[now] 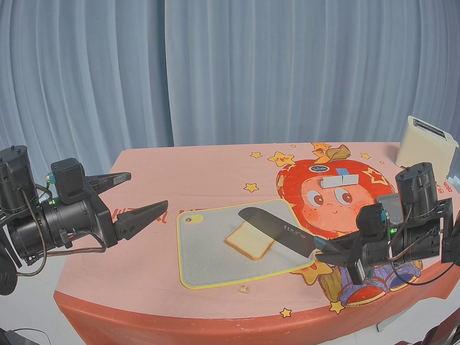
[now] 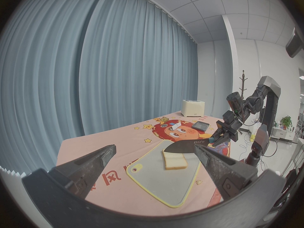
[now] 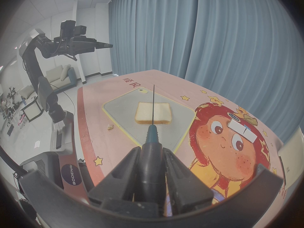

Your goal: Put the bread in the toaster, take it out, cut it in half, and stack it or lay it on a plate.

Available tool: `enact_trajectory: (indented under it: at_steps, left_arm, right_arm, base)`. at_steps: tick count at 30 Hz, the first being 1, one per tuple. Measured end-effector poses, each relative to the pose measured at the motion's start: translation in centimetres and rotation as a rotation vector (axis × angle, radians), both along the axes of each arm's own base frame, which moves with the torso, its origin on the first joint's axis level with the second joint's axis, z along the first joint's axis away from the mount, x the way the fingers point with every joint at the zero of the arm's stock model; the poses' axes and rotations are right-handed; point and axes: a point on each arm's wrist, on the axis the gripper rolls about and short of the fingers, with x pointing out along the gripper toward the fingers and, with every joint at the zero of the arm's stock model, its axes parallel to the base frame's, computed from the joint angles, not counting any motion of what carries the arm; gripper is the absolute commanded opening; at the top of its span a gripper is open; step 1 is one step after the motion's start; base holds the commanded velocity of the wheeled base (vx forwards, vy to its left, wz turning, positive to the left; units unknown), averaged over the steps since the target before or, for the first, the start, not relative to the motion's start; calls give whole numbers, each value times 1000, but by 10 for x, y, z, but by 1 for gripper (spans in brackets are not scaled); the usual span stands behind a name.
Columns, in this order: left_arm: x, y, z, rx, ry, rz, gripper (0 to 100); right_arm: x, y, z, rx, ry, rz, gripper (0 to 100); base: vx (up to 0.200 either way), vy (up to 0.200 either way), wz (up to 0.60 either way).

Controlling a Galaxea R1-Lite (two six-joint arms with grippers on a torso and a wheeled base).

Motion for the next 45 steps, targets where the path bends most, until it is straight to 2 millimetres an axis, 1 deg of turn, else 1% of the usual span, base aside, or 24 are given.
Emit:
enact_trajectory:
  at_steps: [4,5,12,19,22,24,31,36,38,41,45]
  left_arm:
    - [1,-1,2,-3,-6,-4,100]
    - [2,-1,2,-3,-6,-5,0]
    - [4,-3,1,0,-3,-16,0]
    - [13,-11,6,-38,-61,-30,0]
    - [18,-20,8,-76,-101,-49,0]
    - [22,-27,5,-92,-106,-55,0]
    - [40,-53,-12,-120,-123,-2,0]
    - [44,-67,-21,-115,-111,-27,0]
    - [43,-74,-20,-116,-111,-49,0]
    - [47,-83,-13,-116,-118,-66,0]
    - [52,-91,-11,-67,-83,-79,0]
  right_arm:
    - [2,4,-2,-14,2,-1,0]
    - [3,5,-2,-15,2,0,0]
    - [8,11,-2,-15,2,5,0]
    - [8,13,-2,-16,2,13,0]
    - [9,14,-2,-15,0,14,0]
    - [9,14,-1,-13,-3,15,0]
    - [12,17,5,-12,-31,7,0]
    - [14,22,8,-13,-48,7,0]
    - [15,24,9,-12,-51,7,0]
    - [16,25,10,-14,-57,4,0]
    - [18,26,10,-17,-60,-1,0]
  base:
    - [0,0,0]
    - [0,0,0]
    - [0,0,0]
    - [0,0,0]
    - [0,0,0]
    - [0,0,0]
    - [0,0,0]
    - [0,0,0]
    - [0,0,0]
    - [0,0,0]
    - [0,0,0]
